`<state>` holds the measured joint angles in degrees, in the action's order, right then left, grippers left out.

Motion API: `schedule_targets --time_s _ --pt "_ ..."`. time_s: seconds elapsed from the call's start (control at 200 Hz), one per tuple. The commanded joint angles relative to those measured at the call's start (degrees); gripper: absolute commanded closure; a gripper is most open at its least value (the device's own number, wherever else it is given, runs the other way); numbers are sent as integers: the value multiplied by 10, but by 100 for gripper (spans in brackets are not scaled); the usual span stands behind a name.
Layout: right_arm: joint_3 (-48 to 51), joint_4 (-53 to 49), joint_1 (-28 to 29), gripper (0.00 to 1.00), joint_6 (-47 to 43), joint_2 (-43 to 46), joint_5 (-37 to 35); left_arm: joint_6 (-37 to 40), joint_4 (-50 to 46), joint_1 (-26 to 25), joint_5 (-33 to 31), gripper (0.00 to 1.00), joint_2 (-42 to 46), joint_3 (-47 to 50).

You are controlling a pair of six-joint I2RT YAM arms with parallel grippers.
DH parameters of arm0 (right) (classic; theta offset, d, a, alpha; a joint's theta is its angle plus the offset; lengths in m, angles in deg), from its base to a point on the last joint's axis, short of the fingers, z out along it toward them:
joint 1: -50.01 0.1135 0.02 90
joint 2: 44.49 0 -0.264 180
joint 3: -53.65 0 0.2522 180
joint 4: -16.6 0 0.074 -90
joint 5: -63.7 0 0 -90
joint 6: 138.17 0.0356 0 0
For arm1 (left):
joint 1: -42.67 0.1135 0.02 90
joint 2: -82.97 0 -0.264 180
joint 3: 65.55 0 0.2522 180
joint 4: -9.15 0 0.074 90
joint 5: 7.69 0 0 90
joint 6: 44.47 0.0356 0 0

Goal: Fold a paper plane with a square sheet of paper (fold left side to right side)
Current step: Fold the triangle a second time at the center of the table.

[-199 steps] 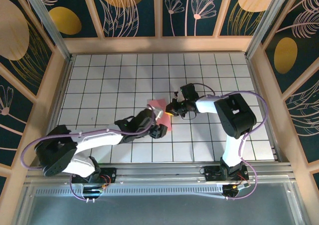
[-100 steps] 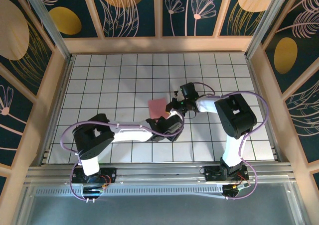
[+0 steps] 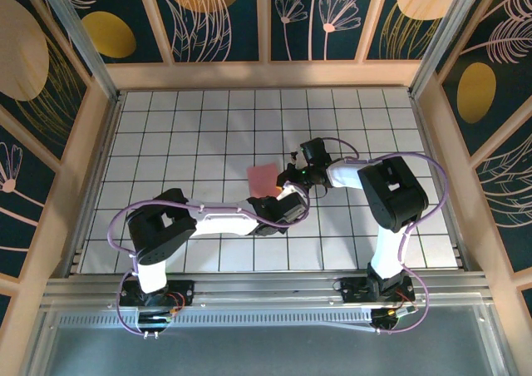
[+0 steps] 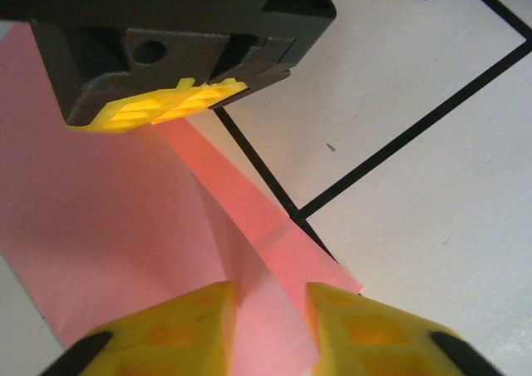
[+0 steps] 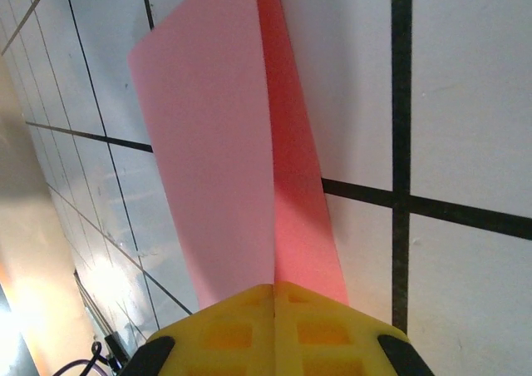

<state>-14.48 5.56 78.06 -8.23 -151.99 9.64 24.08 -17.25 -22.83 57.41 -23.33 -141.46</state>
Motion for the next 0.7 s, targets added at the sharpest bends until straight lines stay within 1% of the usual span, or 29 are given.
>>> schedule_targets --time_s 0.0,0.19,0.28,0.365,0.385,0.435,0.53,0.625,0.671,0.696 --pt "-9 -15 -3 100 -3 7 -15 -4 5 -2 -1 80 35 10" --pt "-14 -7 -3 100 -7 18 -18 -7 10 -1 11 99 51 20" --pt "-6 15 -5 91 -9 46 -21 -11 20 4 24 100 66 31" --pt "6 26 -11 80 -17 82 -33 -20 46 20 72 100 78 52" --pt "10 28 -13 77 -20 90 -37 -22 54 25 85 100 96 59" --pt "22 28 -19 71 -27 114 -46 -29 73 39 118 100 107 77" --pt "53 26 -32 62 -39 160 -67 -45 113 69 182 100 134 110" --pt "91 18 -43 60 -57 200 -81 -66 156 99 246 100 159 142" --pt "109 16 -44 60 -63 215 -79 -80 176 112 272 100 167 157" --pt "120 18 -44 62 -65 222 -76 -87 187 120 291 100 171 164"
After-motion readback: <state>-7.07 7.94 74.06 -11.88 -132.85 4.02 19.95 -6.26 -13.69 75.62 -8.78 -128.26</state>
